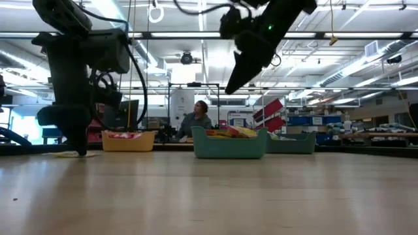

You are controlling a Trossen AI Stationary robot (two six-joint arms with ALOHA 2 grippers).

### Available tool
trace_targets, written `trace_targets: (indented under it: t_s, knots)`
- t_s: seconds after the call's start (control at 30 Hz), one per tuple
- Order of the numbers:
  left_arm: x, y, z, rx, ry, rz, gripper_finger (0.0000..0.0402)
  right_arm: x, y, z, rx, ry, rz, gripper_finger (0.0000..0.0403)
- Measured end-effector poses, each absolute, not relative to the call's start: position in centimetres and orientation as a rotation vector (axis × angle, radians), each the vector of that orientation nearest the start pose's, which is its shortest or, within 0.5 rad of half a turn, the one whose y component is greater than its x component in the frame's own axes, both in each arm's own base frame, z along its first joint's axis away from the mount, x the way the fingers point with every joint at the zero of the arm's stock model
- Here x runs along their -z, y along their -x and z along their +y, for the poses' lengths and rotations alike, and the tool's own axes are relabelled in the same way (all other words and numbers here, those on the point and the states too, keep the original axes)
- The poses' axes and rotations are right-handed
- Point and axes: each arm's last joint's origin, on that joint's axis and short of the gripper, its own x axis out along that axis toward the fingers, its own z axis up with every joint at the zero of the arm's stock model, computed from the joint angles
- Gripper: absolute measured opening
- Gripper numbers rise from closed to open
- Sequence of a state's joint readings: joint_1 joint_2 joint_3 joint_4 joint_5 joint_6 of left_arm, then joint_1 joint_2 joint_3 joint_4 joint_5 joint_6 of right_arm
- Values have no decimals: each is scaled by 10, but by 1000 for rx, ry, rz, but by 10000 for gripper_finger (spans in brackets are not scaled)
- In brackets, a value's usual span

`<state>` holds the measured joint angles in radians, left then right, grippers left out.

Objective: Sort candy
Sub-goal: Put the yellow candy into the green bin

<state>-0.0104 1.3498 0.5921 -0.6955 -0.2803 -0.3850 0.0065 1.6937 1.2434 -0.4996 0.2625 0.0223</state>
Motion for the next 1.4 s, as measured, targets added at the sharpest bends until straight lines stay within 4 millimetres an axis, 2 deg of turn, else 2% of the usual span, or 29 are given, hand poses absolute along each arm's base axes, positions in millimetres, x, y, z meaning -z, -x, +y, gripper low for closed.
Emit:
trace_targets:
  t_s: [0.27,0.47,0.57,0.83,1.0,1.2,1.3,1.4]
  knots:
    - [-163,-205,-5,-390,99,1301,2,-272,-332,4,272,122,866,103]
    - [-166,-206,-11,-359,80,1308,7,-282,-324,9,264,110,847,107]
    - [-165,-203,-11,-344,35,1341,31,-281,-323,10,262,110,854,106]
    - [-148,-190,-8,-381,3,1381,130,-281,-323,10,263,108,858,107]
    - [-140,-190,-1,-442,43,1321,155,-281,-323,10,263,109,857,105]
    - [-134,-188,10,-429,105,1320,141,-281,-323,10,262,111,862,103]
    - [-132,-187,11,-419,119,1317,100,-280,-322,10,260,118,874,102]
    - [-132,-189,11,-390,101,1309,33,-279,-321,10,266,126,892,98]
